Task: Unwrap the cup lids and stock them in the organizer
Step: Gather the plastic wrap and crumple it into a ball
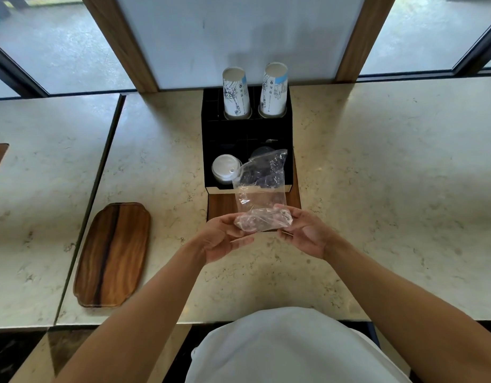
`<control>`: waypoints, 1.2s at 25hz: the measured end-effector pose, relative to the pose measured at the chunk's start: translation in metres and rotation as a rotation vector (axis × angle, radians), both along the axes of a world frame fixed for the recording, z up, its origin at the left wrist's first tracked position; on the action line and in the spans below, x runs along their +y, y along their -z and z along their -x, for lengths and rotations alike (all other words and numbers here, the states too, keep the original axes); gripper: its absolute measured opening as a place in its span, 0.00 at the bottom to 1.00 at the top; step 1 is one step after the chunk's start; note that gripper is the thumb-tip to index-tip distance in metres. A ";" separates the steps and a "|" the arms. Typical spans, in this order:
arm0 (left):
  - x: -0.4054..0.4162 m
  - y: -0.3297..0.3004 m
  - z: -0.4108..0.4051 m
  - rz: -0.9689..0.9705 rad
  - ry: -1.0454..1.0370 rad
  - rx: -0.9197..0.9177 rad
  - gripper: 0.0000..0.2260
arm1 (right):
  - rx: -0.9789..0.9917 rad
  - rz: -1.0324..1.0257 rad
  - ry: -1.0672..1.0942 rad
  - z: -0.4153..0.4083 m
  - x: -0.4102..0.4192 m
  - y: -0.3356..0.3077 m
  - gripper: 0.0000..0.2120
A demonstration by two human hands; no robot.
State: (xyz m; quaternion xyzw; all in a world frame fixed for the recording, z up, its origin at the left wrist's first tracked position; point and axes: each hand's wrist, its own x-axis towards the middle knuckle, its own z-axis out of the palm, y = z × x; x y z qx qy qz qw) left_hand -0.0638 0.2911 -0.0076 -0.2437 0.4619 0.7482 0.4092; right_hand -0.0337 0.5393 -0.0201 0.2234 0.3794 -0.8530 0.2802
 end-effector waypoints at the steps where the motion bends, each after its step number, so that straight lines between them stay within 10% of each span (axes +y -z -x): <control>1: 0.000 0.000 -0.001 0.051 0.050 0.035 0.23 | 0.011 -0.052 -0.029 -0.002 0.000 0.002 0.24; 9: 0.000 0.008 -0.004 0.138 0.102 0.239 0.27 | 0.106 -0.397 -0.304 -0.012 -0.002 0.012 0.14; 12: -0.001 0.010 -0.004 0.173 -0.006 0.242 0.12 | 0.170 -0.566 -0.415 -0.015 -0.003 0.011 0.14; 21: 0.006 -0.004 -0.007 0.186 0.083 0.220 0.16 | 0.214 -0.337 -0.372 0.002 -0.016 0.008 0.24; 30: -0.002 -0.002 -0.004 0.192 0.077 0.224 0.14 | 0.227 -0.468 -0.212 0.009 -0.019 0.013 0.04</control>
